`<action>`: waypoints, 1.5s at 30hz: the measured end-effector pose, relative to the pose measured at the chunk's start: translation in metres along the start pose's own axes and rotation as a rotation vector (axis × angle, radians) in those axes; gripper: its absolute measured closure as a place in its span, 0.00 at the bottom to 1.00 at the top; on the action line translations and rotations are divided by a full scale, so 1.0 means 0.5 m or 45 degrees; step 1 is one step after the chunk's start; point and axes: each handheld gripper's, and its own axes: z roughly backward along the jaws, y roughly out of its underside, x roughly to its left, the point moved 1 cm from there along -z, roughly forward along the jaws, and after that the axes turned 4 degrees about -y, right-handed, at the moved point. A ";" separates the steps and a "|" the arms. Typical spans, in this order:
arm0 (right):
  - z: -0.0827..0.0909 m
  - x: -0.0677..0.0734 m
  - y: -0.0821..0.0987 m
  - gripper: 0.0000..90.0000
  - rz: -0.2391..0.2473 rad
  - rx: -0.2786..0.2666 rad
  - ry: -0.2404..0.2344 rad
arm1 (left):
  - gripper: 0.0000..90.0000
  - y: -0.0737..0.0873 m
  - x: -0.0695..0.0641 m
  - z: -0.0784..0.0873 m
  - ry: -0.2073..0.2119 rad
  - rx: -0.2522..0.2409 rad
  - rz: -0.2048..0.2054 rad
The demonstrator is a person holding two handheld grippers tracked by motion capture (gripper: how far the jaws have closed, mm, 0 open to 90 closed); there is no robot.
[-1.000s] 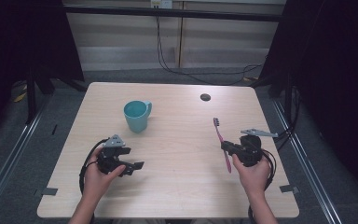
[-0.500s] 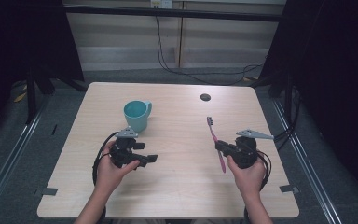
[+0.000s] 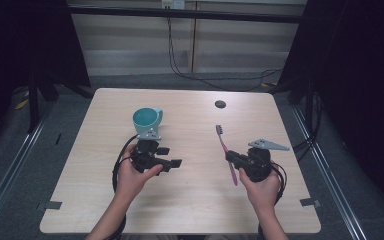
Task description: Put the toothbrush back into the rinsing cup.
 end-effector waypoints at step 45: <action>-0.040 0.066 0.000 0.92 0.043 0.007 -0.114 | 0.46 -0.093 -0.038 -0.061 0.207 -0.100 0.220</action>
